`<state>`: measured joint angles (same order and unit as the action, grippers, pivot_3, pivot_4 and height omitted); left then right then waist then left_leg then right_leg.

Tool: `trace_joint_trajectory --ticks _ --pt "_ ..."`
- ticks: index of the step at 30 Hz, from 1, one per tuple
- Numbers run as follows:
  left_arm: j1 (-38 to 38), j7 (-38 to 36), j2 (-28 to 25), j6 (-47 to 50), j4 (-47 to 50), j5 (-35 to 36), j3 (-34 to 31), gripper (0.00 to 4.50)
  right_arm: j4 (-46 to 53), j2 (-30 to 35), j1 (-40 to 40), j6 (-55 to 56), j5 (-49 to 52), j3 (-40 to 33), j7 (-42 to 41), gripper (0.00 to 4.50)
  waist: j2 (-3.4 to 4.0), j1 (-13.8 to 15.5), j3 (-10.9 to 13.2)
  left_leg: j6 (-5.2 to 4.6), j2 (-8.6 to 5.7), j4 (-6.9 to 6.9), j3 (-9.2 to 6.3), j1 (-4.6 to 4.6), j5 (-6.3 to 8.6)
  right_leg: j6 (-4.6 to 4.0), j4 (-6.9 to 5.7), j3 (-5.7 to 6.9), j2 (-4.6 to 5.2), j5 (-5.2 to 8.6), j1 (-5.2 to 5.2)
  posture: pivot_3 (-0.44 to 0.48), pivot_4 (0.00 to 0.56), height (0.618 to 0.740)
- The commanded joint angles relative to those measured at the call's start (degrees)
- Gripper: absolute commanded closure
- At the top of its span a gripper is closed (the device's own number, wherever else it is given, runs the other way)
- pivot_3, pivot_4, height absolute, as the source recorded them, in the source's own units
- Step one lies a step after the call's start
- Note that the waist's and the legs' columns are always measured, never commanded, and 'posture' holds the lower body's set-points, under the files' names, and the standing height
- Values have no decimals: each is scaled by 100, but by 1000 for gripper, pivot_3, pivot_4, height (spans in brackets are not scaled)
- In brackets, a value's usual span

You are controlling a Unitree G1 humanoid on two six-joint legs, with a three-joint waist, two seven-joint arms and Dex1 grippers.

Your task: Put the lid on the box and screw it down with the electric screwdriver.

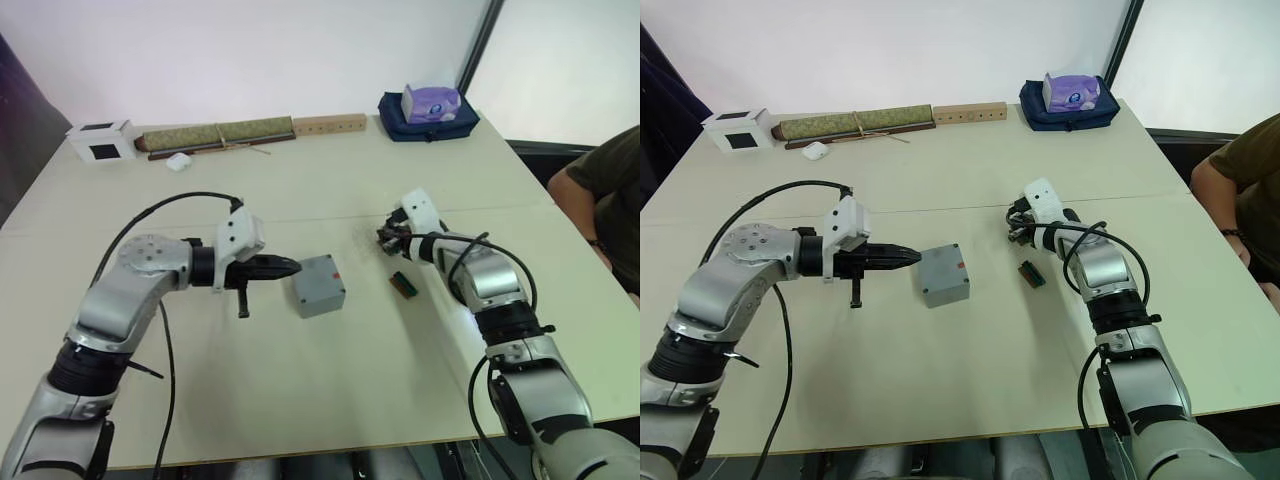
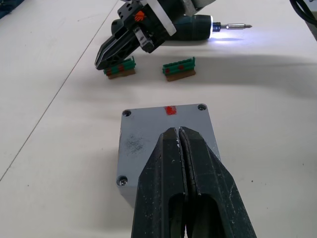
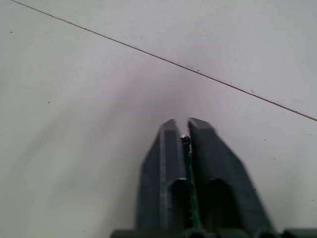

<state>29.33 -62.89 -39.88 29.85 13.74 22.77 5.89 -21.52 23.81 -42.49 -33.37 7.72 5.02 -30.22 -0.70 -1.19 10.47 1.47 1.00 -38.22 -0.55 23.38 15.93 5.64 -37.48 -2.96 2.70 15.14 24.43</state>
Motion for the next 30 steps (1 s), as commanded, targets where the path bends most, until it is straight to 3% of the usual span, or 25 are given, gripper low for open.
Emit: trace_joint_trajectory --ticks 1,9,18,23,30 --pt "121 48 30 -45 150 52 -33 4500 132 37 -143 53 5 -167 -20 4477 0 0 0 0 0 0 0 0 0 0 0 0 0 0 0 0 150 740" --pt "55 50 -2 -55 145 40 -54 4500 781 90 -207 -316 269 -399 -149 4477 1 -4 0 0 0 0 0 0 0 0 0 0 0 0 0 0 150 740" --pt "-28 73 -100 -44 158 42 -112 4500 2319 215 -223 -1376 568 -188 -428 4477 1 1 1 0 1 1 -2 -1 0 0 0 1 -1 0 0 0 150 740" --pt "-5 79 -95 -33 153 59 -108 4500 2467 155 -165 -1384 466 36 -403 4477 1 15 1 0 -1 0 -1 0 0 0 -1 1 1 0 0 0 150 740" --pt "26 90 -83 -31 159 64 -105 4500 1838 182 144 -736 94 410 -421 4477 1 9 1 0 -1 0 0 0 0 0 -1 1 1 0 0 0 150 740"
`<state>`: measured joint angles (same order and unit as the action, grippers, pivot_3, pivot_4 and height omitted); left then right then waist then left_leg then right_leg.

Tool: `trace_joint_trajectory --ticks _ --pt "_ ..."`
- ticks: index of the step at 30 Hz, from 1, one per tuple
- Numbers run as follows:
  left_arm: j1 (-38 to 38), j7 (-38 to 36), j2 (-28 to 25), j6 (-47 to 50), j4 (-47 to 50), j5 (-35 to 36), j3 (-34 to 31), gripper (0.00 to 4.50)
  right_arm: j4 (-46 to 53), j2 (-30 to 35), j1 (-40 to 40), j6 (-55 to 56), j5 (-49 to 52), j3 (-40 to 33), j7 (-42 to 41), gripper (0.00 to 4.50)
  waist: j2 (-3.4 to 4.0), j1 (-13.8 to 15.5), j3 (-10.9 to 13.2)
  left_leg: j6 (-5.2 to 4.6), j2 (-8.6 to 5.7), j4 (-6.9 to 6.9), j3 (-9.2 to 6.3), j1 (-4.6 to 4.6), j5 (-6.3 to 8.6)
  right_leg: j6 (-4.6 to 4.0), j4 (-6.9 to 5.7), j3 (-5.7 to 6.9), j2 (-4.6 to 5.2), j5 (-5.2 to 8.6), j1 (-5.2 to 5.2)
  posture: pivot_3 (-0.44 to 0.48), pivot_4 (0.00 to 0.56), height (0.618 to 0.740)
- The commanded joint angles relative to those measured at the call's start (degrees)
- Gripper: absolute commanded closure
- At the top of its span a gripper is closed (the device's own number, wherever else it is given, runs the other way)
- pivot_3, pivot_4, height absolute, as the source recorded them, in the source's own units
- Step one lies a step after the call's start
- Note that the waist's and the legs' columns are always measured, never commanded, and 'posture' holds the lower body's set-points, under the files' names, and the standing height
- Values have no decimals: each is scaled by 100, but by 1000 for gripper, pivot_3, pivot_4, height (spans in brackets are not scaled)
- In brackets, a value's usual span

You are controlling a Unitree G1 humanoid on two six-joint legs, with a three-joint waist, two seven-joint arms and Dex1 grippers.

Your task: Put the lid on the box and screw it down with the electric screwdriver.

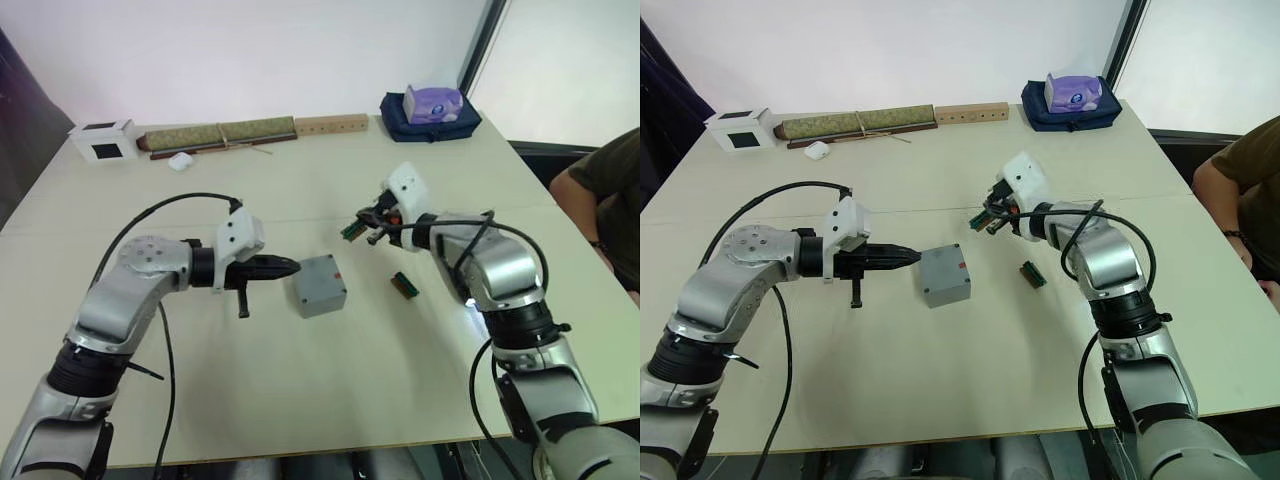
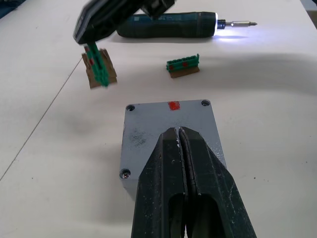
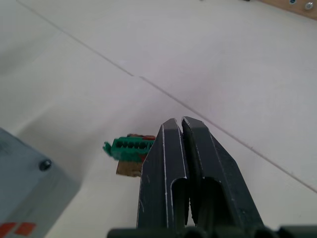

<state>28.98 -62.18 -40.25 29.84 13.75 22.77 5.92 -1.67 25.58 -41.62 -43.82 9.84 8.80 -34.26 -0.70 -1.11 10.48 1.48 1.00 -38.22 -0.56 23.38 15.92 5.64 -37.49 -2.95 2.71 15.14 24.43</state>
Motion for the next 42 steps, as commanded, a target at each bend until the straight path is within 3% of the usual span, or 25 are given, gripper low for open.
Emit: trace_joint_trajectory --ticks 1,10,15,24,28,34,42 --pt "67 19 -45 -29 152 65 -110 4500 -220 -10 87 371 -126 35 -30 4477 0 1 0 0 0 0 1 0 0 0 0 0 0 0 0 0 150 740" --pt "86 13 -50 -42 142 69 -110 4500 -567 116 306 984 -347 190 -278 4477 0 -7 0 0 1 1 0 0 0 0 0 0 -2 0 0 0 150 740" --pt "105 15 -38 -58 127 70 -97 4500 -350 380 456 930 -202 124 -745 4477 0 10 0 0 0 0 0 0 0 0 0 0 -1 0 0 0 150 740" --pt "98 -12 -59 -92 106 56 -94 4500 150 420 272 442 140 -304 -787 4477 0 -5 0 0 1 0 -1 -1 0 0 -1 0 -2 0 0 0 150 740" --pt "85 -27 -78 -103 95 54 -111 4500 701 340 83 -105 432 -417 -736 4477 0 -3 0 0 1 0 -1 -1 0 0 -1 0 -2 0 0 0 150 740" --pt "40 -31 -127 -102 100 57 -147 4500 1780 -306 0 -1061 875 -87 -421 4477 0 -5 0 0 3 1 -5 -1 0 0 -3 1 -4 0 1 0 150 740" --pt "-32 14 -169 -80 164 89 -174 4500 1793 -355 226 -989 807 277 -264 4477 -1 15 -1 1 -5 -3 -1 1 0 0 -3 1 7 0 -2 0 150 740"
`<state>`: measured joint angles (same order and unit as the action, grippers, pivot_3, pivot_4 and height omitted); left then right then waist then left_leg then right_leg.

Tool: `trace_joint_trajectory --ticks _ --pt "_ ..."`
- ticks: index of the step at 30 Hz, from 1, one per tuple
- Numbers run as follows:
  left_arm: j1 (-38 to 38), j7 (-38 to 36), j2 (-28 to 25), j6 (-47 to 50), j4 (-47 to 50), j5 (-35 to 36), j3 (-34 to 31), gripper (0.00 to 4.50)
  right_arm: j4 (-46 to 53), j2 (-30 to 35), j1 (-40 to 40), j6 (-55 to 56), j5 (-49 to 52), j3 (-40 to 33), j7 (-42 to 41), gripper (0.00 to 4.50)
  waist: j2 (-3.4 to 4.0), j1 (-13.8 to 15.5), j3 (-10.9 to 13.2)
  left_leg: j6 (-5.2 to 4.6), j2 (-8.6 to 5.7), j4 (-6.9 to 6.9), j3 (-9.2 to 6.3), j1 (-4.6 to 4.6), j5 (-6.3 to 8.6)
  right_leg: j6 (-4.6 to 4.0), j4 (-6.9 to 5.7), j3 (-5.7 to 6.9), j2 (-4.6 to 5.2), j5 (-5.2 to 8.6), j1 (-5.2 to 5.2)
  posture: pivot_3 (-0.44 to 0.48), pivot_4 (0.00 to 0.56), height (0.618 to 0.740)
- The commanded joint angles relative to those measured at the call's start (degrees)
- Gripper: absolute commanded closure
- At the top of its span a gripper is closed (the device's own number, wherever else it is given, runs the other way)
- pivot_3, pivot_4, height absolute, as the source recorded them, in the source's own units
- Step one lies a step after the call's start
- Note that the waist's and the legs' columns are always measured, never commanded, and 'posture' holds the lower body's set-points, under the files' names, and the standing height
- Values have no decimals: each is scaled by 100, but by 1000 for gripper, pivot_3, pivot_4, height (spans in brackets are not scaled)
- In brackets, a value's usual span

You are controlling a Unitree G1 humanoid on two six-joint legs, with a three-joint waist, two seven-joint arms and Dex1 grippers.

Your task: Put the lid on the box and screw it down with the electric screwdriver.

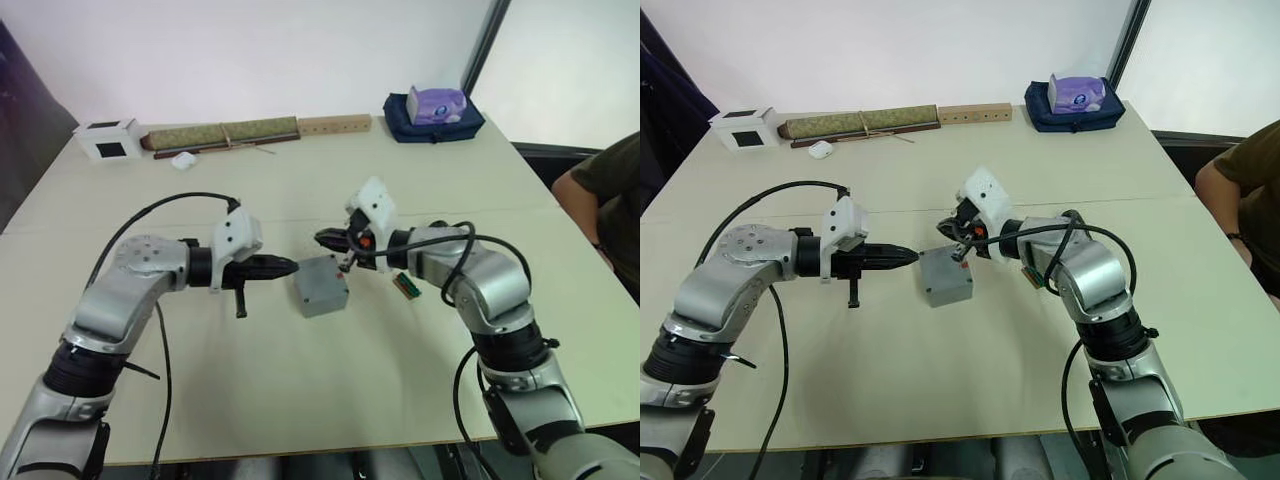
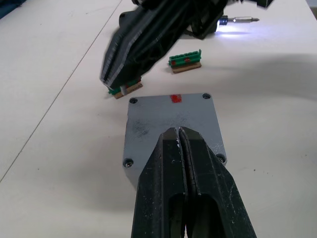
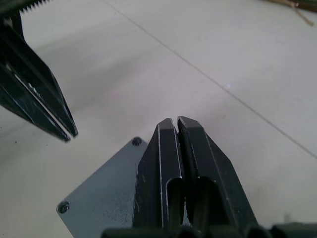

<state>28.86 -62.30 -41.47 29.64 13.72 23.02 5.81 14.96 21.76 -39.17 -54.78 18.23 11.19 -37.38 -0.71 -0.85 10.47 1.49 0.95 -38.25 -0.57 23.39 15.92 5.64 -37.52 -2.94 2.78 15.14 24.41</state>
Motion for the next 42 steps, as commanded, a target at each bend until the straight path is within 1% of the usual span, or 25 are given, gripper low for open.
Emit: trace_joint_trajectory --ticks 1,11,25,40,42 --pt "-29 34 -50 -56 176 67 -165 4500 107 43 -11 127 -43 54 55 4477 0 -18 0 0 1 0 -1 0 0 0 0 0 -1 0 0 0 150 740" --pt "-52 88 -42 -43 202 83 -162 4500 -185 195 65 346 -111 125 69 4477 0 -30 0 0 3 2 -3 -1 0 0 0 1 -6 0 1 0 150 740" --pt "-83 123 -50 -27 265 102 -149 4500 -609 154 104 636 -259 166 57 4477 0 -29 0 0 3 2 -3 -1 0 0 0 0 -6 0 1 0 150 740" --pt "-71 138 -20 -2 291 91 -100 4500 -681 172 180 624 -330 350 13 4477 0 -29 0 0 3 2 -3 -1 0 0 0 0 -6 0 1 0 150 740" --pt "-72 139 -13 1 293 98 -99 4500 -670 193 182 624 -333 340 -1 3954 0 -29 0 0 3 2 -3 -1 0 0 0 0 -6 0 1 0 150 740"
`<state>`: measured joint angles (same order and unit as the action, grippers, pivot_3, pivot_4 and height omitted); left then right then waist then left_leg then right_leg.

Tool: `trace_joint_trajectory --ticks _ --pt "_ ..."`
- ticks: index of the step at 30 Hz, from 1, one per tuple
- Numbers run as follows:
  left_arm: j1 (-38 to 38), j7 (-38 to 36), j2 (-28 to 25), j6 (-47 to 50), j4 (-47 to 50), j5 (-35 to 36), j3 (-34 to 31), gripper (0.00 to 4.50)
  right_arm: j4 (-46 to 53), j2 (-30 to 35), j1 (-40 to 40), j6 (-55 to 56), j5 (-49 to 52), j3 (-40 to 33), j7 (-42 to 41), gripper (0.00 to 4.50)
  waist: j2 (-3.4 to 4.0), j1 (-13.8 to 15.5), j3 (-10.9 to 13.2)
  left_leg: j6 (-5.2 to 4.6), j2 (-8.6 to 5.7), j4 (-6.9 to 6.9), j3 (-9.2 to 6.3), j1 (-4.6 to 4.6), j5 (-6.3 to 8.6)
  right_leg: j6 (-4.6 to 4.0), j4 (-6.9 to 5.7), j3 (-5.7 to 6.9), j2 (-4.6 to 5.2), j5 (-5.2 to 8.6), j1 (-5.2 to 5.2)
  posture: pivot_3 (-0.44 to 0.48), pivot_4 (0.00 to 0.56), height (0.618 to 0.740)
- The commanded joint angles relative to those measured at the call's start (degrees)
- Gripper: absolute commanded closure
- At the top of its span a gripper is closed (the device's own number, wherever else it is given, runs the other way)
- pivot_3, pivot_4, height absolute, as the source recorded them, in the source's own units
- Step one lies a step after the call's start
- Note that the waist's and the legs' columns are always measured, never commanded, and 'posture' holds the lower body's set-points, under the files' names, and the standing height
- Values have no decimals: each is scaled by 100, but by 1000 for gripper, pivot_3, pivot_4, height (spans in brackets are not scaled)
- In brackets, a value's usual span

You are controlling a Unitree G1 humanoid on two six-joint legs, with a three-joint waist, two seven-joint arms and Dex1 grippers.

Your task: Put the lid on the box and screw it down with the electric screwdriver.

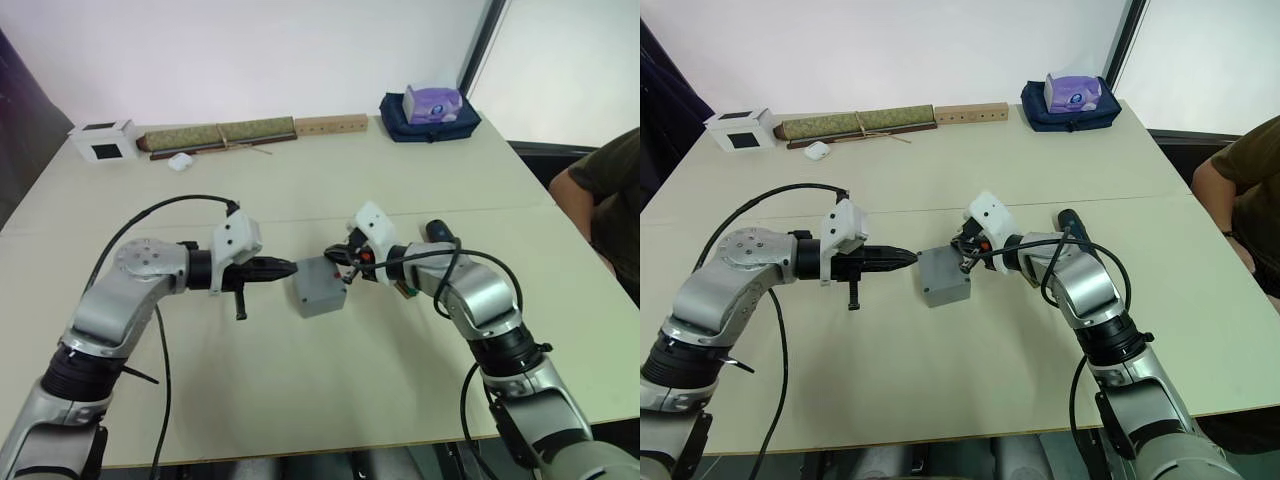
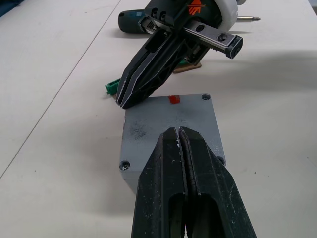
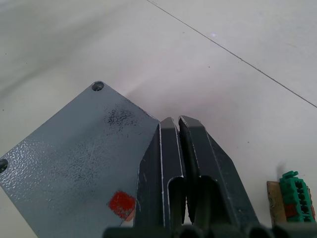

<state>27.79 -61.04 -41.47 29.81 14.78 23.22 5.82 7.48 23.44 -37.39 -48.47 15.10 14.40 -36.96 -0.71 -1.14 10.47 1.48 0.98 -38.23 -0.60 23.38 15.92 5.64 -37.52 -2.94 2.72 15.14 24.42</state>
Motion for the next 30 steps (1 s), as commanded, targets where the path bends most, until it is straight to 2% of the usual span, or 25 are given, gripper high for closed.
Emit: trace_joint_trajectory --ticks 1,7,9,11,16,19,21,26,30 --pt "36 10 -13 -18 187 82 -103 4500 102 42 -14 -43 5 -26 -56 3709 0 0 0 0 0 0 0 0 0 0 0 0 0 0 0 0 150 740" --pt "51 -12 11 -16 214 140 -120 4500 830 597 -265 -654 328 -527 -249 1175 1 16 0 0 0 0 0 1 0 0 0 0 2 0 0 0 150 740" --pt "71 -23 23 -14 233 181 -132 4500 1027 898 -399 -989 494 -763 -342 463 2 18 1 0 -1 -1 1 2 0 0 0 0 4 0 0 0 150 740" --pt "97 -26 31 -19 246 223 -128 4500 1074 1210 -534 -1302 598 -903 -398 36 0 16 0 0 -1 0 0 1 0 0 0 0 4 0 0 0 150 740" --pt "177 -73 87 -48 283 277 -104 4500 774 2179 -919 -2124 614 -845 -610 36 2 22 1 0 -1 1 1 1 0 0 2 0 3 0 0 0 150 740" --pt "234 -118 147 -59 299 336 -97 4500 386 2821 -1179 -2420 505 -476 -835 36 1 15 1 0 -1 0 2 1 0 0 3 -1 3 0 0 0 150 740" --pt "276 -142 235 -98 336 385 -70 4500 -161 3298 -1465 -2629 265 179 -1067 36 0 15 1 0 0 1 2 1 0 0 4 0 2 0 0 0 150 740" --pt "292 -58 409 -109 489 410 -29 4500 -1746 3268 -1993 -2815 -86 1078 -1314 36 1 1 4 -1 0 0 8 -1 0 0 5 -6 1 0 1 0 150 740" --pt "261 35 467 -103 538 398 -41 4500 -2469 3140 -2271 -2728 -311 1489 -1512 36 2 -2 4 -1 0 1 9 1 0 0 7 -6 2 0 2 0 150 740"
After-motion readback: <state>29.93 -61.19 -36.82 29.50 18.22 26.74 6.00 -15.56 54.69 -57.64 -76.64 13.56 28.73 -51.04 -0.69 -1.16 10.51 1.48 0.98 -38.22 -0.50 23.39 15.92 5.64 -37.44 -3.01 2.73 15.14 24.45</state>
